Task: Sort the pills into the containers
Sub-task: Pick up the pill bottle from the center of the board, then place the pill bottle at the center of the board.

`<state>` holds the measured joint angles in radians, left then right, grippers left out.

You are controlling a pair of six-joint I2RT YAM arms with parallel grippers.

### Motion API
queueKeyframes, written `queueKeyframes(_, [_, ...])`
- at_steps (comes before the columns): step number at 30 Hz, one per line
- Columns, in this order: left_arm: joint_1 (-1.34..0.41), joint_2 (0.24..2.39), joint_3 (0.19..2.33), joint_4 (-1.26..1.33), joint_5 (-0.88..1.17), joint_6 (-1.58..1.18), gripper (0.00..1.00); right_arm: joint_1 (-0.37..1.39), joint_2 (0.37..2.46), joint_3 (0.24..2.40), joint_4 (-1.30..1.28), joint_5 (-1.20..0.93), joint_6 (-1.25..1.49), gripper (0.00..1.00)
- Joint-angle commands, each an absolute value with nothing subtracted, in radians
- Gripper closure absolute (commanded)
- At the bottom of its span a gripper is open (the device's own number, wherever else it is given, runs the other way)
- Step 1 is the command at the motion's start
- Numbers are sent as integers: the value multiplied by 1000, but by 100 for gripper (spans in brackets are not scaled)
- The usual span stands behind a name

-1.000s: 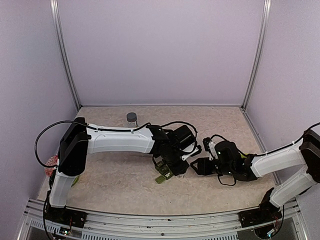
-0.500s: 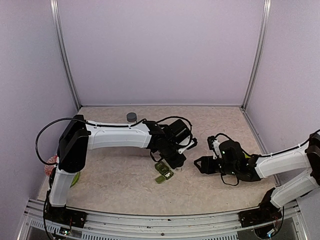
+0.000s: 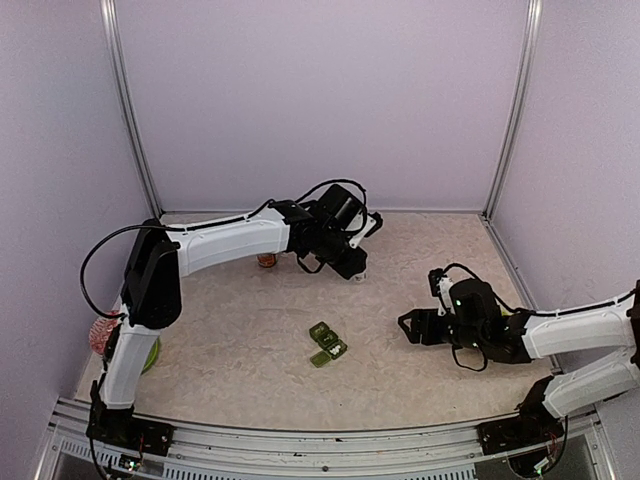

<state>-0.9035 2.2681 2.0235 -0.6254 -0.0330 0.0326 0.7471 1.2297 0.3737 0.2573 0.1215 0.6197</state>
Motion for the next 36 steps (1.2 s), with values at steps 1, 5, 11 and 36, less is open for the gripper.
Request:
queueKeyframes(1, [-893,2357,2112,-583,-38,103,73,735,1188,361,207,161,612,23])
queueKeyframes(5, [-876,2407,2167,-542,-54,126,73,733,1151,354,188,182,614,23])
queueKeyframes(11, [-838,2389,2146,-531,-94,75,71,733,1109,342,164,192,618,23])
queueKeyframes(36, [-650,2395,2069,-564,-207,133,72,732,1076,318,170,194,615,23])
